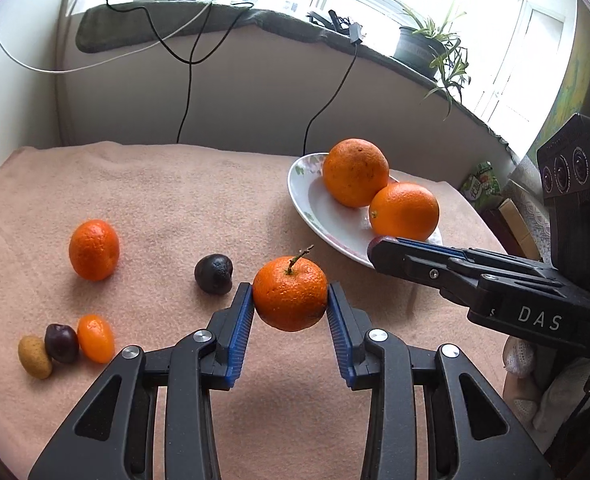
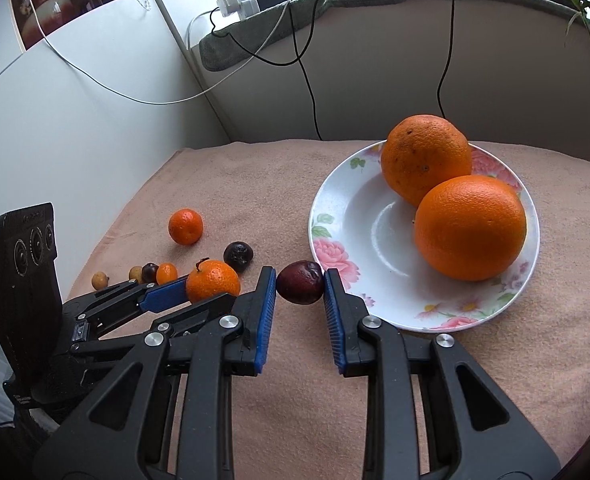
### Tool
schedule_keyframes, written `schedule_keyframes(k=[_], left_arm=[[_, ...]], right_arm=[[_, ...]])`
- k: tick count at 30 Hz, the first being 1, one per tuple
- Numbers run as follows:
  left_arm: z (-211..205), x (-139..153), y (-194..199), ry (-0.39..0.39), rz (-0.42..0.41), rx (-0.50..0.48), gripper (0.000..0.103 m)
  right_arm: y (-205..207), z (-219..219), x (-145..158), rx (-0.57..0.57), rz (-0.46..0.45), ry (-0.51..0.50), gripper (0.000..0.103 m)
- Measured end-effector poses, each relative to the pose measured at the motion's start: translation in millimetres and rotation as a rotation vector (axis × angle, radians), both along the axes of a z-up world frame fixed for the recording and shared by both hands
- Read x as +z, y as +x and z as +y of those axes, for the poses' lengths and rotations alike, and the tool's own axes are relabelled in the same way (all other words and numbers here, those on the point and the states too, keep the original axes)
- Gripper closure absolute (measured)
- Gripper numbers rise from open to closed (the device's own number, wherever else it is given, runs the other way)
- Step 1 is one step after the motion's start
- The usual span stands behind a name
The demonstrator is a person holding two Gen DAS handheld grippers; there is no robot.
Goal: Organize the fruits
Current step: 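Carry the plum with the right gripper to the plate while the left carries a small tangerine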
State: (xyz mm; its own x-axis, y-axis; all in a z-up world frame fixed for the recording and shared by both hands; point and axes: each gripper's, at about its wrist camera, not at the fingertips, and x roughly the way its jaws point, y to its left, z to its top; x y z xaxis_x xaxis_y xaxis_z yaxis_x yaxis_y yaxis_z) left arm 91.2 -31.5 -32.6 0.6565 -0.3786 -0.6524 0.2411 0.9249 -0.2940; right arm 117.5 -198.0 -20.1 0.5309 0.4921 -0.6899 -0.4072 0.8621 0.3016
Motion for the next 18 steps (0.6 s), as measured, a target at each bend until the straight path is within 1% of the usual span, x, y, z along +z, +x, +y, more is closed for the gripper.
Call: schedule_keyframes(k=[9,18], left_arm=[[-18,6,22,-0.015,-0.021,-0.014,0.068],[-34,2,43,0.001,-0.004,-0.025,0.068]], right_arm=[[-3,-15,1,-0.046,-0.032,-0.056,0.077],[-1,-21,-3,-0.067,-0.032,-0.079,0.077]])
